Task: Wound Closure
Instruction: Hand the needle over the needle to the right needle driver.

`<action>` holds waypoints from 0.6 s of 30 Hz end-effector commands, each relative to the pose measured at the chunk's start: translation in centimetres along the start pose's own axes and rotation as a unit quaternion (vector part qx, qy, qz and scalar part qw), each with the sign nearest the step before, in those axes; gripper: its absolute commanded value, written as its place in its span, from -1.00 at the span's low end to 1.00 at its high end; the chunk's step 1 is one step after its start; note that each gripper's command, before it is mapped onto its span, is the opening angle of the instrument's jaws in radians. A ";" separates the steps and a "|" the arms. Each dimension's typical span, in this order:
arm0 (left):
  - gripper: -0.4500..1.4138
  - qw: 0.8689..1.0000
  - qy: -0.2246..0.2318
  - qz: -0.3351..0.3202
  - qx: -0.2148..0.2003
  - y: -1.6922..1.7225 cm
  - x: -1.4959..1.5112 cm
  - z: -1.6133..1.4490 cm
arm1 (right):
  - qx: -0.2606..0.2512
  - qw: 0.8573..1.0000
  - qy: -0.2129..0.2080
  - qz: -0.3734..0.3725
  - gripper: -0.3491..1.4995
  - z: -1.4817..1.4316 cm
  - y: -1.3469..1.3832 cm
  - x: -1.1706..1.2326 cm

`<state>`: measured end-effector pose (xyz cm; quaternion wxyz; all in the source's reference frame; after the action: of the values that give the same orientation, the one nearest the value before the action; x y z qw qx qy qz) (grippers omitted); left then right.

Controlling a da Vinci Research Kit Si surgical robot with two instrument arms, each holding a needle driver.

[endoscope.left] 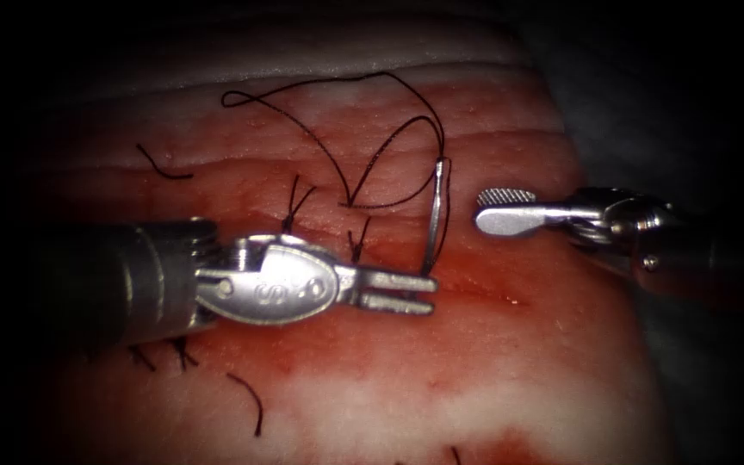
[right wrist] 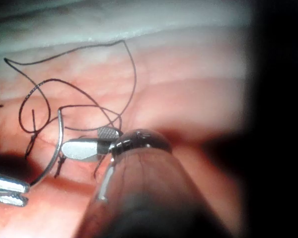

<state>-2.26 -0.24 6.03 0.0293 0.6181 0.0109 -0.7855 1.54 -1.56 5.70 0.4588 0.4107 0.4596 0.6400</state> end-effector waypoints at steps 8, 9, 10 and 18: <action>-1.00 0.999 -0.019 0.022 0.019 0.08 -0.08 0.16 | 0.004 1.000 -0.001 0.020 0.85 0.24 -0.04 -0.10; -1.00 0.999 -0.020 0.022 0.020 0.08 -0.09 0.17 | 0.004 1.000 0.000 0.020 0.84 0.26 -0.04 -0.11; -1.00 0.999 -0.022 0.024 0.021 0.09 -0.09 0.19 | 0.003 1.000 0.001 0.020 0.82 0.28 -0.04 -0.12; -1.00 0.999 -0.031 0.029 0.027 0.11 -0.09 0.23 | 0.001 1.000 0.005 0.017 0.73 0.48 -0.05 -0.22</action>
<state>-2.40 -0.38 6.13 0.0353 0.5932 -0.0290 -0.8037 1.98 -1.68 5.70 0.4453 0.4142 0.4540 0.6512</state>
